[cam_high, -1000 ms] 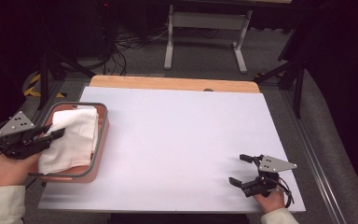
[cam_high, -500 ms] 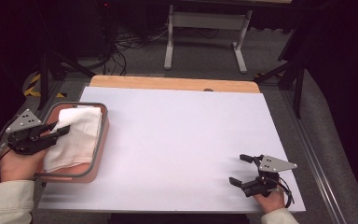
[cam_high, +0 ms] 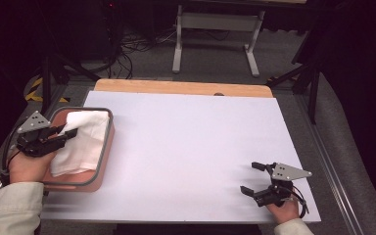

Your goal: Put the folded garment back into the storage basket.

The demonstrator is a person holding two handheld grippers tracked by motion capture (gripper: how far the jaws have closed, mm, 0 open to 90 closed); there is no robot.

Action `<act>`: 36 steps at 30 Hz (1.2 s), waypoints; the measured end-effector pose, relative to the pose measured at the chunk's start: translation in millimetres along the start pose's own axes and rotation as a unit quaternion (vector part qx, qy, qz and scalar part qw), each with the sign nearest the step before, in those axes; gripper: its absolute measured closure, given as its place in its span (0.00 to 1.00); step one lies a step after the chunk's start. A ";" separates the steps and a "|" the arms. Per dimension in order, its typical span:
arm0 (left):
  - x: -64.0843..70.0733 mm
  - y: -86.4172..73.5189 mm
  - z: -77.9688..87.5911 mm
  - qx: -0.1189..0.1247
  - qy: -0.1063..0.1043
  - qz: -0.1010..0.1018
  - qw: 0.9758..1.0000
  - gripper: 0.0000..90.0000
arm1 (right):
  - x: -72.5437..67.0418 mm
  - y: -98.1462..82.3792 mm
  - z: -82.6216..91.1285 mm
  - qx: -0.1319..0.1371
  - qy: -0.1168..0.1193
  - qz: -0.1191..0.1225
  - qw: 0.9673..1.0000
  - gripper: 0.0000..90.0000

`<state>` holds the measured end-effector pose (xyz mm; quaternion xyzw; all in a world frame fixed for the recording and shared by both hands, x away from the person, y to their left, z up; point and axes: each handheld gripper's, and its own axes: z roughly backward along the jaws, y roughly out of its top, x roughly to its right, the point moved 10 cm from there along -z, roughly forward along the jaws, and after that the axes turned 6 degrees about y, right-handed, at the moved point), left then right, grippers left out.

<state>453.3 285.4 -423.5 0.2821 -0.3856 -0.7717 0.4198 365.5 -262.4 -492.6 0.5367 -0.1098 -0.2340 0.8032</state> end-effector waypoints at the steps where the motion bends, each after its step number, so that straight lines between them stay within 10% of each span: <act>1: -1.3 -0.3 -1.6 0.002 0.001 0.003 1.000 0.76 | 0.0 0.0 0.0 0.000 0.000 0.000 1.000 0.03; 36: -10.5 -20.9 -21.0 -0.046 0.006 0.038 0.998 0.69 | -0.8 -0.2 -0.5 -0.001 0.005 -0.001 1.000 0.03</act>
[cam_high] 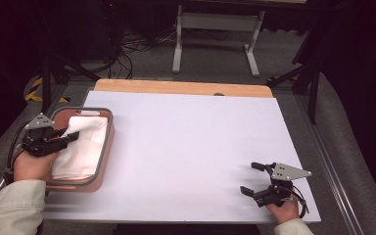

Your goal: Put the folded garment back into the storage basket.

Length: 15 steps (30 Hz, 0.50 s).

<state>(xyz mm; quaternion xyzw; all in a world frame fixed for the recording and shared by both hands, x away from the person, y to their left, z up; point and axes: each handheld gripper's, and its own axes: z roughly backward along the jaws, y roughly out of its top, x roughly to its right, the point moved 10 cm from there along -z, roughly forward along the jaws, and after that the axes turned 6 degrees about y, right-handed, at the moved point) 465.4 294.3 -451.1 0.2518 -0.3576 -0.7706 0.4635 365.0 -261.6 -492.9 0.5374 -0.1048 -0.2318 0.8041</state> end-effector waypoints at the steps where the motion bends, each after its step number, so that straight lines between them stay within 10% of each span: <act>1: 0.0 0.0 0.0 0.000 0.000 0.000 1.000 0.63 | 0.0 0.0 0.0 0.000 0.000 0.000 1.000 0.03; 6: -6.1 7.9 2.2 0.022 0.029 -0.003 0.999 0.41 | -0.1 0.0 0.1 0.000 0.001 0.000 1.000 0.03; 15: 9.0 25.9 19.0 0.070 0.021 -0.013 0.997 0.31 | 0.5 0.2 0.0 0.001 0.001 -0.003 1.000 0.03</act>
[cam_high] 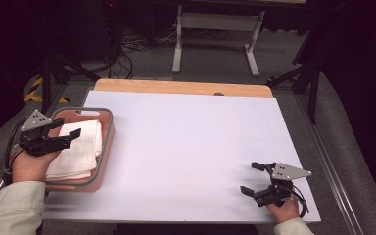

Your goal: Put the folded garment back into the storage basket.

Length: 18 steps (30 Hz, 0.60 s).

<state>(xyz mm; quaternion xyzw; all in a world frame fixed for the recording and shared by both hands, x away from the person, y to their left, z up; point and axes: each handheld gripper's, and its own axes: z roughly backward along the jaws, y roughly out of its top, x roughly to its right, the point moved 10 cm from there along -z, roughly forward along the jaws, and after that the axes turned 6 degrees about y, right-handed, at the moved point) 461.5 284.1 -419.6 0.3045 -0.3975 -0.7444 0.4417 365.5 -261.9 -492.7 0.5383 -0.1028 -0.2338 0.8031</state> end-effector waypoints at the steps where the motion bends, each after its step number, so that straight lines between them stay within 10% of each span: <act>1: 2.2 2.8 2.1 0.006 -0.003 0.001 1.000 0.30 | 0.1 0.0 -0.2 0.000 0.001 -0.001 1.000 0.03; 18: 66.8 51.1 33.7 0.074 -0.062 -0.046 0.994 0.06 | 0.4 0.1 -0.1 0.000 0.001 0.001 1.000 0.03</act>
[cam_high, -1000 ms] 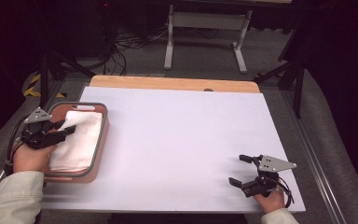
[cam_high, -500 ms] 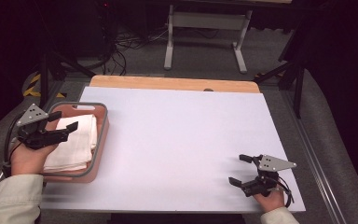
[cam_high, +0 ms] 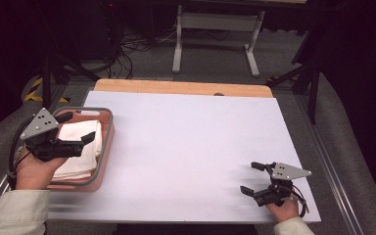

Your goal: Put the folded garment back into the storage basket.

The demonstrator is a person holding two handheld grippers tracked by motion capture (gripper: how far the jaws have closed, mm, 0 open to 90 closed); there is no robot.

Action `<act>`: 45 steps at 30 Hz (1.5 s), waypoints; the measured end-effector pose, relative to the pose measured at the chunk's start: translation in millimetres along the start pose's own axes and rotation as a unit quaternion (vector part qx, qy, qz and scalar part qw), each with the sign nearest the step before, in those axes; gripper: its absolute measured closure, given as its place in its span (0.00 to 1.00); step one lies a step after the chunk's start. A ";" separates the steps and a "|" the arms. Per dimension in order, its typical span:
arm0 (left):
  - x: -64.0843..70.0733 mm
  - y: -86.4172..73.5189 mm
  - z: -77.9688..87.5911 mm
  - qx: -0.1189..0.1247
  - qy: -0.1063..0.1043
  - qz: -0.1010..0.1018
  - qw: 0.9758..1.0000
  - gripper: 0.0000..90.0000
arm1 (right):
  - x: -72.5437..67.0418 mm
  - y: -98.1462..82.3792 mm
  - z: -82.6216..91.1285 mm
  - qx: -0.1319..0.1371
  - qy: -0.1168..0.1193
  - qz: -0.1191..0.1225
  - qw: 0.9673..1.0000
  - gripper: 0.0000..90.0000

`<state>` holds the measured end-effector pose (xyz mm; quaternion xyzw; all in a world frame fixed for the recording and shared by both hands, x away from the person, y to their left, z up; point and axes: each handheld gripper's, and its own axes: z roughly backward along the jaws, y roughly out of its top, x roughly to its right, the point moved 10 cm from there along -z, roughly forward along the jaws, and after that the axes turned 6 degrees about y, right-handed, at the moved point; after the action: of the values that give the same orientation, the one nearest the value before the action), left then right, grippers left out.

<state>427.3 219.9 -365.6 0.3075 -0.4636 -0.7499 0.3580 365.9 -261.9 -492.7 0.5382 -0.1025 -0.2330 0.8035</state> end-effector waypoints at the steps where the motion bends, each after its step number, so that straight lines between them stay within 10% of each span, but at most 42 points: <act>1: 2.9 1.4 -0.5 0.002 -0.006 0.002 1.000 0.04 | 0.2 -0.2 -0.2 0.000 -0.001 -0.001 1.000 0.03; 29: 77.8 15.2 -14.7 0.042 -0.115 -0.030 0.992 0.00 | 0.7 -0.3 -0.4 0.000 -0.002 -0.002 1.000 0.03; 45: 108.9 -5.0 -36.3 0.054 -0.157 -0.008 0.986 0.00 | 0.1 -0.1 -0.5 0.000 0.002 -0.001 1.000 0.03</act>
<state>394.4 114.7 -398.1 0.2084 -0.5515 -0.7657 0.2573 366.2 -261.6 -492.9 0.5389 -0.1002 -0.2331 0.8033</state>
